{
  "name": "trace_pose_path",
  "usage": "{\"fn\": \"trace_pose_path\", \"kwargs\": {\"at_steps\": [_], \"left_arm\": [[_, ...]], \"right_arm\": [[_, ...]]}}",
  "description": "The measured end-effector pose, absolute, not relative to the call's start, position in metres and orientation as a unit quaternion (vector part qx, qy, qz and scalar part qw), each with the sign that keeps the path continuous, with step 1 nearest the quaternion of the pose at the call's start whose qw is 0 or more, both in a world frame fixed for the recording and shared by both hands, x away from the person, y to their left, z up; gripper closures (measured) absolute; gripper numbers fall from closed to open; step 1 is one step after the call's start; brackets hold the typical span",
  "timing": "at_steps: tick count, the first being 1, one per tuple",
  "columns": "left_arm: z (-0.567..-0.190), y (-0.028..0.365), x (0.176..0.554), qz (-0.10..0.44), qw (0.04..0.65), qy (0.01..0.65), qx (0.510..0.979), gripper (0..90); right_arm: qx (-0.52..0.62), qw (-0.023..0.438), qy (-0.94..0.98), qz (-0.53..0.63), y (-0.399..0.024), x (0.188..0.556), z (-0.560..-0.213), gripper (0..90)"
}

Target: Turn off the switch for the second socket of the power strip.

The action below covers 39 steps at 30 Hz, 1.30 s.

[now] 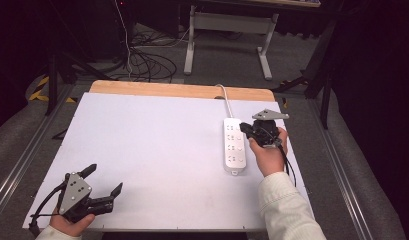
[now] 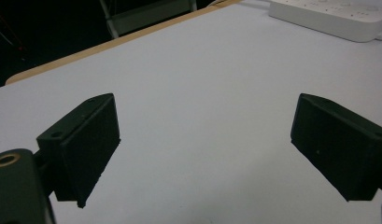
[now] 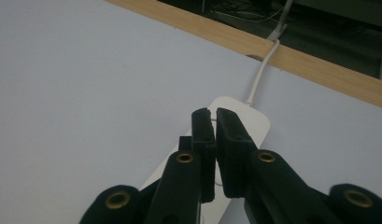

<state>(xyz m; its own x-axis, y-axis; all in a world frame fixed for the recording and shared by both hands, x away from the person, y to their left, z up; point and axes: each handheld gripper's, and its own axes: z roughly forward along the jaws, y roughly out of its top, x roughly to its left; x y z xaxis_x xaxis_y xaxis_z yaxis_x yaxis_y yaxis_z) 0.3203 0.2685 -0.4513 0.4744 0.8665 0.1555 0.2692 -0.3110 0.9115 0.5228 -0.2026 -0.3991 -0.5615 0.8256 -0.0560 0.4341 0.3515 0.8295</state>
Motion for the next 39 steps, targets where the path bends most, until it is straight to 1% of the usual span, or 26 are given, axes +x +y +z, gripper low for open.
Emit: {"fn": "trace_pose_path", "kwargs": {"at_steps": [2,5,10,15,22,24,25,31,39], "left_arm": [[-0.451,0.269,0.32,0.337,0.444,0.387,0.735,8.8],[-0.451,0.269,0.32,0.338,0.442,0.386,0.736,8.8],[-0.451,0.268,0.32,0.336,0.444,0.388,0.734,8.8],[-0.451,0.269,0.32,0.337,0.444,0.389,0.734,8.8],[-0.45,0.269,0.32,0.333,0.446,0.394,0.732,8.8],[-0.45,0.27,0.32,0.334,0.445,0.395,0.731,8.8],[-0.45,0.27,0.32,0.334,0.446,0.397,0.73,8.8],[-0.45,0.27,0.32,0.334,0.444,0.397,0.73,8.8],[-0.449,0.27,0.319,0.33,0.447,0.399,0.729,8.5]], "right_arm": [[0.398,0.24,0.786,0.408,-0.202,0.521,-0.398,81.1],[0.392,0.24,0.783,0.418,-0.203,0.516,-0.394,70.4],[0.377,0.235,0.785,0.432,-0.204,0.505,-0.387,56.1],[0.364,0.227,0.787,0.443,-0.206,0.489,-0.379,45.4],[0.345,0.209,0.788,0.465,-0.21,0.466,-0.371,35.0],[0.336,0.196,0.793,0.469,-0.212,0.461,-0.371,29.2],[0.331,0.189,0.794,0.473,-0.213,0.458,-0.37,28.7],[0.314,0.175,0.794,0.491,-0.219,0.441,-0.372,26.6],[0.285,0.151,0.798,0.509,-0.228,0.424,-0.388,24.4]]}}
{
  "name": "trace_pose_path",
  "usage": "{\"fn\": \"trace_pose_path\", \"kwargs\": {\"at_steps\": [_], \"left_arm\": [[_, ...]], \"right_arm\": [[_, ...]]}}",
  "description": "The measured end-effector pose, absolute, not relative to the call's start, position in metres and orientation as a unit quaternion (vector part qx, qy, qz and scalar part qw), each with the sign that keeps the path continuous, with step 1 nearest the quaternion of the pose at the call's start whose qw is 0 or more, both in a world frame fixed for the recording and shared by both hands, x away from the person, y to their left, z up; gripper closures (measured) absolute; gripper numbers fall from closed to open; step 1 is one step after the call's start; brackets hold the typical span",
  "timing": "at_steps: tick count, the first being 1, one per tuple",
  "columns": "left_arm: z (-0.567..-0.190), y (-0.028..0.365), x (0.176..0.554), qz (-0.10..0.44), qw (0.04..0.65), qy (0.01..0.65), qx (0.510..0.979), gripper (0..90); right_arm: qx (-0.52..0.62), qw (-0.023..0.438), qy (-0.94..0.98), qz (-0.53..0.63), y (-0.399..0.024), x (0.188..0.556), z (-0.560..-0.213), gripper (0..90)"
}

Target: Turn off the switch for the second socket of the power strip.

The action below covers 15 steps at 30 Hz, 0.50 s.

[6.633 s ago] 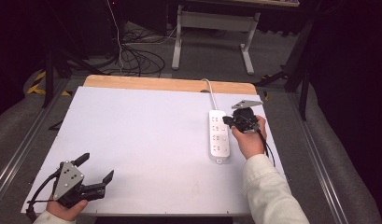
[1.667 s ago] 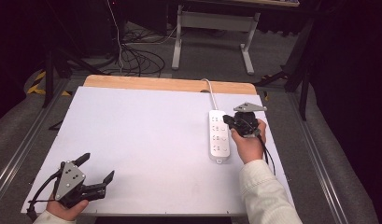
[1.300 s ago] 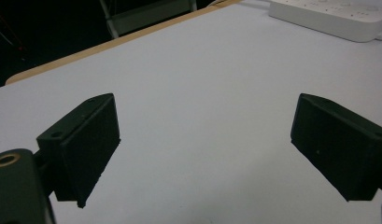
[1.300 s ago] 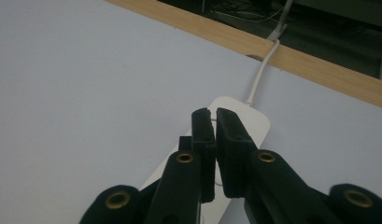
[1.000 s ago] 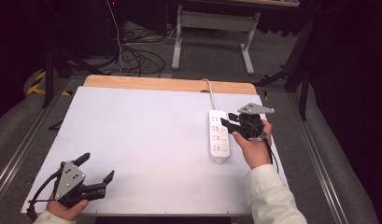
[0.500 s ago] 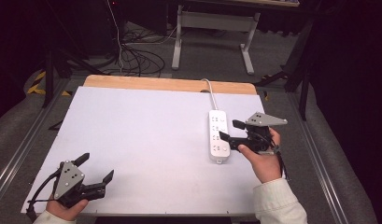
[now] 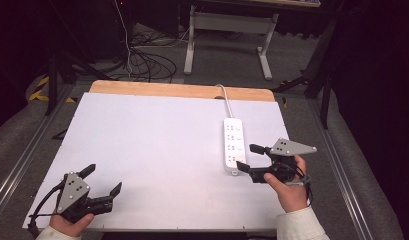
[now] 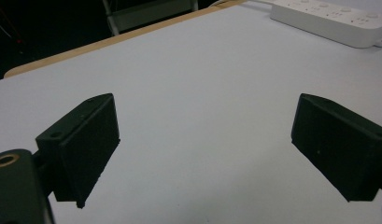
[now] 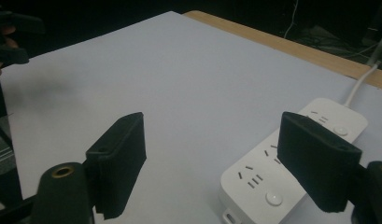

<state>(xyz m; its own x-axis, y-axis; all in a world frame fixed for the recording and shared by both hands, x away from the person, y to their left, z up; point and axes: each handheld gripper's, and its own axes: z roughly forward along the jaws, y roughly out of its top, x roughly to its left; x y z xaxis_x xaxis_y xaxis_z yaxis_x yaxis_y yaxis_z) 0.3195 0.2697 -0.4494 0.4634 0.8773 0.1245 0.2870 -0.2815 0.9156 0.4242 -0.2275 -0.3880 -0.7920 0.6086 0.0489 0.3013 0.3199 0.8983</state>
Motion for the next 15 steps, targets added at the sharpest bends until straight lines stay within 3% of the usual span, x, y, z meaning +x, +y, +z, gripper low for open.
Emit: {"fn": "trace_pose_path", "kwargs": {"at_steps": [15], "left_arm": [[-0.449,0.271,0.319,0.307,0.461,0.405,0.728,8.5]], "right_arm": [[0.296,0.14,0.803,0.499,-0.237,0.406,-0.441,22.2]]}}
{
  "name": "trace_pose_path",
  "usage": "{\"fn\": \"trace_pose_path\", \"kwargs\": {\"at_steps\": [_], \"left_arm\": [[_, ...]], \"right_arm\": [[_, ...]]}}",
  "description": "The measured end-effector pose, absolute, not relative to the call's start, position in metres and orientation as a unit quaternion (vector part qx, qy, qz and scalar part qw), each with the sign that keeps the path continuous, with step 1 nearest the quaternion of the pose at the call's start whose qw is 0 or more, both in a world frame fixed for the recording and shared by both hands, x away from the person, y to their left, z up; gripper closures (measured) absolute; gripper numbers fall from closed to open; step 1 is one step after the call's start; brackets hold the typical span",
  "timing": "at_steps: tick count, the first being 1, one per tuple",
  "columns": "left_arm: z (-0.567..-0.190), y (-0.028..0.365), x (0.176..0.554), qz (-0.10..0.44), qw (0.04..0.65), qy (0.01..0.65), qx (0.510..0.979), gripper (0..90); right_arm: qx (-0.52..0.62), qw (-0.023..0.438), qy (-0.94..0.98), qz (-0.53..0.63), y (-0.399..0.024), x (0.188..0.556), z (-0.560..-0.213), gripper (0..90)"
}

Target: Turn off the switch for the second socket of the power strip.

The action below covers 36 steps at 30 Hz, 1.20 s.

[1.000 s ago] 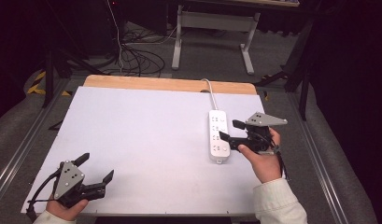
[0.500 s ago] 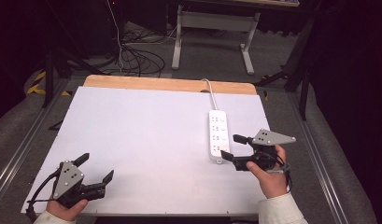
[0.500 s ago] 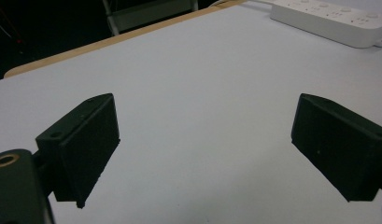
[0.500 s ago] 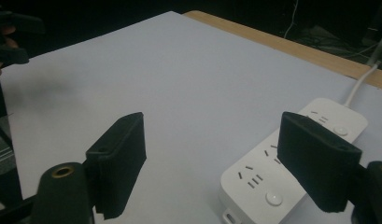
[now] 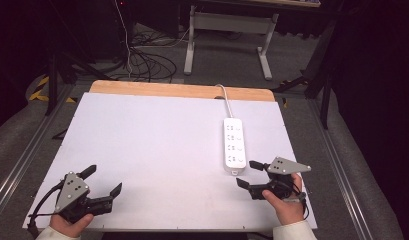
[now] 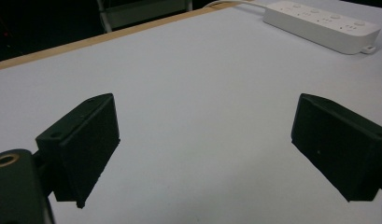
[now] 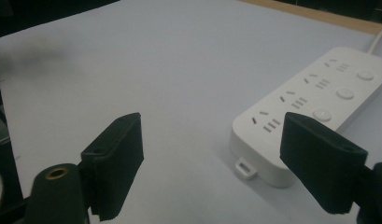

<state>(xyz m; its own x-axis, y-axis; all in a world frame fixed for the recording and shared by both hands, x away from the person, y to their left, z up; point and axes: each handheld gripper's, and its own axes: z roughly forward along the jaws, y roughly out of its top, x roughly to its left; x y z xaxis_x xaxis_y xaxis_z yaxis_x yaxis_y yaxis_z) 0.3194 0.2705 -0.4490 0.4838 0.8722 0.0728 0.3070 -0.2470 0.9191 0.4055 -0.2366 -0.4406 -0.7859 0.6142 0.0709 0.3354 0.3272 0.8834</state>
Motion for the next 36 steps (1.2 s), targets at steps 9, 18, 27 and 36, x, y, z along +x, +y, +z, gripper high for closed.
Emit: {"fn": "trace_pose_path", "kwargs": {"at_steps": [9,18,27,36], "left_arm": [[-0.45,0.269,0.319,0.318,0.45,0.4,0.732,8.5],[-0.451,0.27,0.32,0.318,0.446,0.399,0.735,8.5],[-0.455,0.27,0.325,0.313,0.435,0.403,0.742,9.0],[-0.456,0.271,0.326,0.307,0.436,0.407,0.741,8.9]], "right_arm": [[0.293,0.134,0.802,0.504,-0.239,0.388,-0.471,21.5],[0.299,0.141,0.815,0.476,-0.234,0.381,-0.486,22.3],[0.299,0.148,0.825,0.455,-0.224,0.382,-0.491,19.7],[0.312,0.157,0.814,0.464,-0.229,0.384,-0.49,16.1]]}}
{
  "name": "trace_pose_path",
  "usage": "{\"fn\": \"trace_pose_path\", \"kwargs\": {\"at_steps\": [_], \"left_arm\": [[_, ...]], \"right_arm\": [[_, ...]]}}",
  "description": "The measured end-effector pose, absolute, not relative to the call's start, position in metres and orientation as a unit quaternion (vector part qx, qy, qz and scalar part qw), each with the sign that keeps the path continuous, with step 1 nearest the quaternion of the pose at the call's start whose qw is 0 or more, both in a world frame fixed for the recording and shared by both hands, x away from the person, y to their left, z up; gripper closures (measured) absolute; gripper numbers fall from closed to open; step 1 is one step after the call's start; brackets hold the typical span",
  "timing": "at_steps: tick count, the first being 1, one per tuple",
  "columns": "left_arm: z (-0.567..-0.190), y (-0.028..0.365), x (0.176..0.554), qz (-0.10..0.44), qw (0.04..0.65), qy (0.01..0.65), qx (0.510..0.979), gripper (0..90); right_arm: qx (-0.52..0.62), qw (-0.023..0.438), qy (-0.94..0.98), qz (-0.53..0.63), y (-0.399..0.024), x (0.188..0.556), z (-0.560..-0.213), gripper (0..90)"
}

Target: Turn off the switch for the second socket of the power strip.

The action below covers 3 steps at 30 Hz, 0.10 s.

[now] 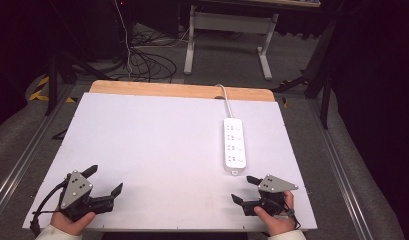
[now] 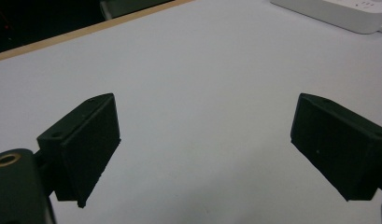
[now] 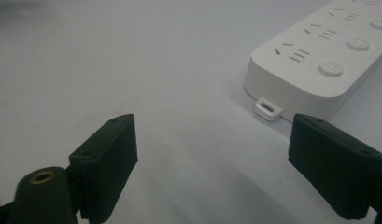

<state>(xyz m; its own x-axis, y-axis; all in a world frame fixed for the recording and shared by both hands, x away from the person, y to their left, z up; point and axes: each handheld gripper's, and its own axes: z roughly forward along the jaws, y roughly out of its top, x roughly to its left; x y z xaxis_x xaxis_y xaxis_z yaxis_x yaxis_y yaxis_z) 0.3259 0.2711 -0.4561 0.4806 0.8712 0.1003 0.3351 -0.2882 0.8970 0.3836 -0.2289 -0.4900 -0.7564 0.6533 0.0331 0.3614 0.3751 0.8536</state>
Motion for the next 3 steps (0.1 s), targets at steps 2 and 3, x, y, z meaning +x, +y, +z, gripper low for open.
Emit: {"fn": "trace_pose_path", "kwargs": {"at_steps": [2,3], "left_arm": [[-0.4561,0.272,0.3259,0.303,0.442,0.405,0.741,8.8],[-0.4562,0.2725,0.326,0.303,0.444,0.404,0.74,8.8]], "right_arm": [[0.314,0.155,0.813,0.466,-0.2301,0.384,-0.4901,15.8],[0.316,0.152,0.81,0.469,-0.231,0.3843,-0.4902,15.8]]}}
